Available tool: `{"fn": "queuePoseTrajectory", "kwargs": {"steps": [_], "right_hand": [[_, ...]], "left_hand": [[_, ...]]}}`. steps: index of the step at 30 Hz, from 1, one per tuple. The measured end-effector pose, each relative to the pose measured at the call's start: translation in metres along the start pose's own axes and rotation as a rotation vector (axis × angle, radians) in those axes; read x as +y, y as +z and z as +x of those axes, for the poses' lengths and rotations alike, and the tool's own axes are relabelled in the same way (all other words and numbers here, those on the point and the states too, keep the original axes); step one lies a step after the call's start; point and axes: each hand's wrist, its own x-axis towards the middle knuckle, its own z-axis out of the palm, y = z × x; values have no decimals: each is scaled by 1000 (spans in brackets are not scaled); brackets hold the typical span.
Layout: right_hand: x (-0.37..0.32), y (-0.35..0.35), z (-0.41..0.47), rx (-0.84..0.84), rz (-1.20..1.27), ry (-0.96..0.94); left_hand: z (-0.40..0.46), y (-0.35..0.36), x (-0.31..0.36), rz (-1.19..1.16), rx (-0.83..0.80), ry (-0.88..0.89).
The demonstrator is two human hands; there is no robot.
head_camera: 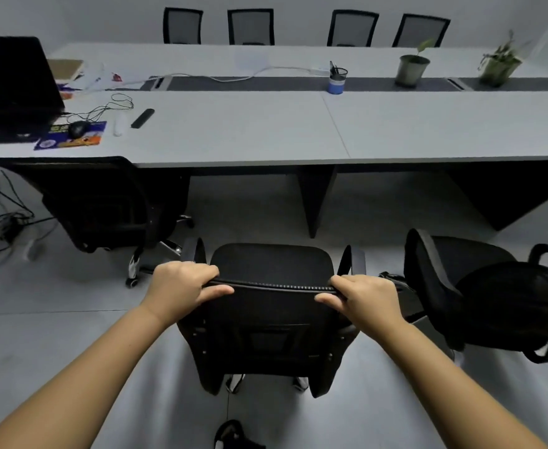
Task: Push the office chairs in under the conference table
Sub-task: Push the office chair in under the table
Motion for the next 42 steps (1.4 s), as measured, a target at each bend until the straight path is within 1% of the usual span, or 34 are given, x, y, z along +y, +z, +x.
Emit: {"fn": "queuePoseTrajectory", "kwargs": {"steps": [8, 12, 14, 18, 23, 28, 33, 39, 42], "right_hand": [[36, 27, 46, 48, 4, -23], [48, 47, 72, 58, 2, -37], [52, 55, 85, 45, 4, -61], [53, 72, 99, -48, 19, -134], [59, 95, 144, -100, -4, -95], [82, 115, 186, -134, -19, -101], [112, 139, 229, -138, -40, -164], [142, 163, 275, -159, 2, -230], [145, 171, 291, -141, 17, -233]], "left_hand": [[49, 28, -16, 51, 97, 26], [73, 43, -36, 58, 123, 60], [82, 50, -47, 63, 114, 64], [86, 64, -67, 24, 25, 72], [119, 83, -97, 35, -31, 29], [158, 104, -112, 83, -108, -9], [185, 130, -119, 78, -90, -56], [222, 149, -130, 94, -83, -111], [232, 158, -144, 82, -39, -117]]}}
